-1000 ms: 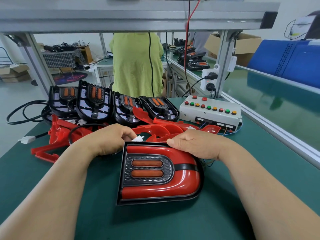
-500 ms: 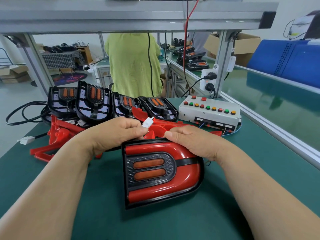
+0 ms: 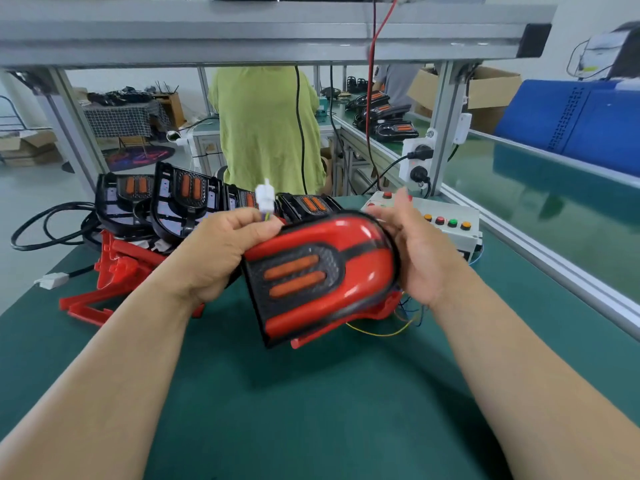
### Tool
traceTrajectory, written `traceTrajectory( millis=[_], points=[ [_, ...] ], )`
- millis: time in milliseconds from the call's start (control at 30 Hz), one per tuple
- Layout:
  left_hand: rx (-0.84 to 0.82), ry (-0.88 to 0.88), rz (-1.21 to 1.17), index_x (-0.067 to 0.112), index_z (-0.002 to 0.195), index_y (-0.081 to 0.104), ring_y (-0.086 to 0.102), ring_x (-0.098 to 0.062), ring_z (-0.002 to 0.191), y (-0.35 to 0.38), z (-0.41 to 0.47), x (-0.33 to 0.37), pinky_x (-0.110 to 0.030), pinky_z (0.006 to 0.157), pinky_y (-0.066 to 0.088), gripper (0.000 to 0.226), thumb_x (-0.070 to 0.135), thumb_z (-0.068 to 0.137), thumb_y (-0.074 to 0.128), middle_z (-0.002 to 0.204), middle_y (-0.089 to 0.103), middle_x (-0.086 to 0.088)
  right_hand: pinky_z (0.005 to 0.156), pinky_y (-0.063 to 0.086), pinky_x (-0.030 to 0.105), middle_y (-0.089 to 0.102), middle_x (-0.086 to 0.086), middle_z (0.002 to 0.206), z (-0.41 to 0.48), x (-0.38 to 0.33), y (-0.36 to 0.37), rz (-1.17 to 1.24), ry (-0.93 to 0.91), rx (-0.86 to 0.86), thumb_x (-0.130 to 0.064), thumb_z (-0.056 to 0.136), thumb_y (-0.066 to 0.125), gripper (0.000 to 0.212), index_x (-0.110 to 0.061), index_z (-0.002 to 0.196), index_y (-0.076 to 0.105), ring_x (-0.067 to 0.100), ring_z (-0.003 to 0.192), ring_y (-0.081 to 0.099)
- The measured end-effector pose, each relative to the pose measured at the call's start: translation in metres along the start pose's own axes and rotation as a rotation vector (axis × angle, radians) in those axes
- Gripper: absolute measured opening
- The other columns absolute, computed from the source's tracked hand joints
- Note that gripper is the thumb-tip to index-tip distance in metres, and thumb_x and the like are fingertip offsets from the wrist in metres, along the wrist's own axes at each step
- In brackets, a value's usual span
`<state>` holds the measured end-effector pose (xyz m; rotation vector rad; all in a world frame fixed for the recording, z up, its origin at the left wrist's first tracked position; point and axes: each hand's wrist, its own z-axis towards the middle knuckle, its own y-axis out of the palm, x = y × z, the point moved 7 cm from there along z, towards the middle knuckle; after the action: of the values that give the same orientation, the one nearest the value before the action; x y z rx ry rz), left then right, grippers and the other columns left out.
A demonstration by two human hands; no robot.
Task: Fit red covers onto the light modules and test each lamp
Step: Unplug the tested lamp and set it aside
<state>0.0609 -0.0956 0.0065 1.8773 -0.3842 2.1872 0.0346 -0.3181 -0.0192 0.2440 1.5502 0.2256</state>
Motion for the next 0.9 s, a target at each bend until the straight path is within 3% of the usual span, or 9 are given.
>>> traceTrajectory(
  millis=[100, 167, 200, 267, 400, 600, 700, 800, 900],
  points=[
    [0.156, 0.067, -0.16, 0.016, 0.082, 0.069, 0.066, -0.017, 0.065, -0.007, 0.003, 0.005, -0.033, 0.067, 0.057, 0.013, 0.024, 0.091, 0.063, 0.075, 0.071, -0.004, 0.094, 0.054, 0.039, 0.067, 0.007, 0.094, 0.0, 0.002, 0.011, 0.233, -0.023, -0.09, -0.069, 0.089, 0.038, 0.068, -0.01, 0.107, 0.064, 0.021, 0.093, 0.065],
    [0.233, 0.099, -0.233, 0.014, 0.088, 0.065, 0.069, -0.015, 0.065, -0.01, 0.005, 0.007, -0.031, 0.061, 0.058, 0.015, 0.022, 0.098, 0.057, 0.076, 0.073, -0.002, 0.114, 0.04, 0.046, 0.061, 0.01, 0.112, -0.002, 0.008, 0.027, 0.272, -0.02, -0.161, -0.073, 0.077, 0.048, 0.08, -0.009, 0.124, 0.059, 0.023, 0.11, 0.058],
    [0.264, 0.107, -0.263, 0.014, 0.09, 0.064, 0.069, -0.015, 0.067, -0.011, 0.005, 0.007, -0.031, 0.061, 0.058, 0.015, 0.022, 0.099, 0.056, 0.078, 0.073, -0.003, 0.116, 0.037, 0.048, 0.059, 0.01, 0.118, -0.004, 0.012, 0.037, 0.283, -0.015, -0.212, -0.073, 0.073, 0.055, 0.086, -0.009, 0.13, 0.057, 0.023, 0.115, 0.055],
    [0.305, 0.125, -0.276, 0.012, 0.093, 0.064, 0.069, -0.017, 0.07, -0.01, 0.007, 0.005, -0.033, 0.066, 0.059, 0.016, 0.022, 0.1, 0.055, 0.083, 0.073, -0.006, 0.11, 0.045, 0.045, 0.062, 0.007, 0.129, -0.009, 0.019, 0.057, 0.329, -0.017, -0.313, -0.069, 0.067, 0.071, 0.09, -0.011, 0.134, 0.058, 0.022, 0.122, 0.057],
    [0.246, 0.112, -0.219, 0.01, 0.096, 0.07, 0.071, -0.024, 0.083, 0.006, 0.009, 0.0, -0.037, 0.077, 0.061, 0.035, 0.033, 0.105, 0.046, 0.097, 0.074, -0.016, 0.099, 0.053, 0.04, 0.065, 0.012, 0.133, -0.017, 0.027, 0.076, 0.427, -0.018, -0.359, -0.051, 0.082, 0.067, 0.053, -0.016, 0.12, 0.072, 0.024, 0.124, 0.061],
    [0.084, -0.018, -0.274, -0.003, 0.119, 0.067, 0.068, -0.027, 0.098, 0.015, 0.01, -0.003, -0.036, 0.087, 0.059, 0.035, 0.02, 0.104, 0.047, 0.114, 0.07, -0.02, 0.106, 0.048, 0.049, 0.061, 0.017, 0.137, -0.02, 0.021, 0.063, 0.546, 0.002, -0.349, -0.049, 0.08, 0.07, 0.059, -0.012, 0.125, 0.069, 0.032, 0.127, 0.058],
    [0.127, -0.041, -0.17, 0.007, 0.095, 0.078, 0.069, -0.022, 0.08, 0.011, 0.003, -0.009, -0.029, 0.07, 0.059, 0.028, 0.009, 0.098, 0.05, 0.09, 0.074, -0.013, 0.102, 0.05, 0.049, 0.062, 0.016, 0.136, -0.022, 0.026, 0.066, 0.515, 0.035, -0.376, -0.047, 0.078, 0.074, 0.057, -0.014, 0.124, 0.07, 0.032, 0.125, 0.06],
    [0.234, -0.091, -0.088, 0.02, 0.057, 0.076, 0.061, -0.014, 0.052, 0.009, -0.004, -0.013, -0.022, 0.055, 0.052, 0.056, -0.001, 0.093, 0.039, 0.06, 0.067, -0.001, 0.103, 0.05, 0.048, 0.066, 0.014, 0.131, -0.024, 0.029, 0.068, 0.489, 0.05, -0.386, -0.044, 0.082, 0.07, 0.049, -0.013, 0.12, 0.072, 0.029, 0.122, 0.062],
    [0.308, -0.045, -0.02, 0.017, 0.049, 0.068, 0.054, -0.01, 0.043, 0.009, -0.005, -0.007, -0.017, 0.045, 0.046, 0.058, -0.011, 0.089, 0.038, 0.049, 0.06, 0.002, 0.107, 0.047, 0.05, 0.065, 0.014, 0.132, -0.023, 0.029, 0.067, 0.497, 0.051, -0.388, -0.044, 0.084, 0.068, 0.048, -0.014, 0.121, 0.072, 0.03, 0.124, 0.061]
  ],
)
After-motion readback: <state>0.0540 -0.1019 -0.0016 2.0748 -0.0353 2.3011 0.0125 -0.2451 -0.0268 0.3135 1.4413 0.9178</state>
